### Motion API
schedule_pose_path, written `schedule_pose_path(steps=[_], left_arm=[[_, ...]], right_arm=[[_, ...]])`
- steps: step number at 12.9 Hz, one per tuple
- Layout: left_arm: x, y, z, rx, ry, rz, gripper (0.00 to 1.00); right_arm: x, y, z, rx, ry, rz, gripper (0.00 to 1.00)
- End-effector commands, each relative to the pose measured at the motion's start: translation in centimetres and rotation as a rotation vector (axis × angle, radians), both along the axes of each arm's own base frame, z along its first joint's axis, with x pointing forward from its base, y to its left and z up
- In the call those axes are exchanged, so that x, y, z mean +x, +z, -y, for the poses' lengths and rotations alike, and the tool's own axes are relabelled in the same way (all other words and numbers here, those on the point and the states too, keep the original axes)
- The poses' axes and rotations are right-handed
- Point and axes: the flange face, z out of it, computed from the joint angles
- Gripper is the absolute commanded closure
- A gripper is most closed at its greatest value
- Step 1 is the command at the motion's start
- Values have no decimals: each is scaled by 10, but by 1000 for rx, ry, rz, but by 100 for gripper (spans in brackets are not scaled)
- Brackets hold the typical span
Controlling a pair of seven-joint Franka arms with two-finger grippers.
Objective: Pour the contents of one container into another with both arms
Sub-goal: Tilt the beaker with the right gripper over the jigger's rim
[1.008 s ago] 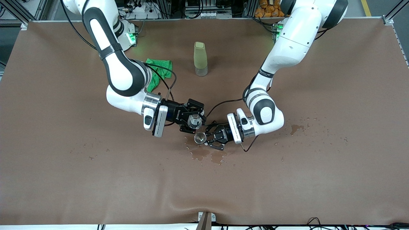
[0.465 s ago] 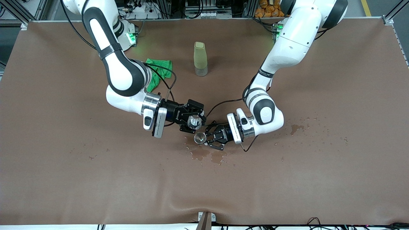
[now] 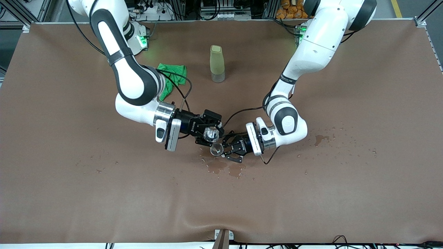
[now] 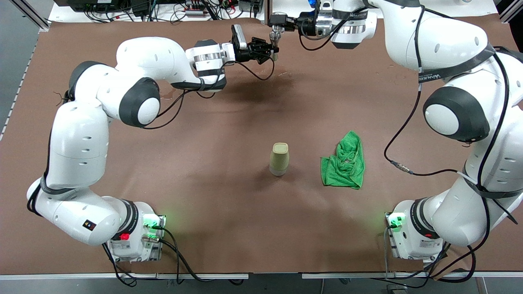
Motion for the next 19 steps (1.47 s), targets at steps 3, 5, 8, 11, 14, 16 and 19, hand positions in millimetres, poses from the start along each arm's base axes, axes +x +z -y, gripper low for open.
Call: schedule_pose_path(steps=[3, 5, 8, 11, 14, 16, 19], left_arm=[[3, 0, 6, -18, 22, 13, 100], [3, 0, 6, -18, 22, 13, 100], [3, 0, 6, -18, 22, 13, 100], [3, 0, 6, -18, 22, 13, 100], [3, 0, 6, -18, 22, 13, 100], [3, -1, 6, -17, 22, 12, 100], [3, 1, 6, -19, 24, 13, 100]], right_arm=[[6, 3, -6, 22, -23, -17, 100], [6, 3, -7, 30, -29, -49, 100], [6, 2, -7, 33, -30, -62, 100], [6, 2, -7, 41, -35, -89, 100], [6, 2, -7, 49, -41, -117, 100], [6, 2, -6, 54, -43, -134, 100], [6, 2, -6, 59, -46, -152, 100]])
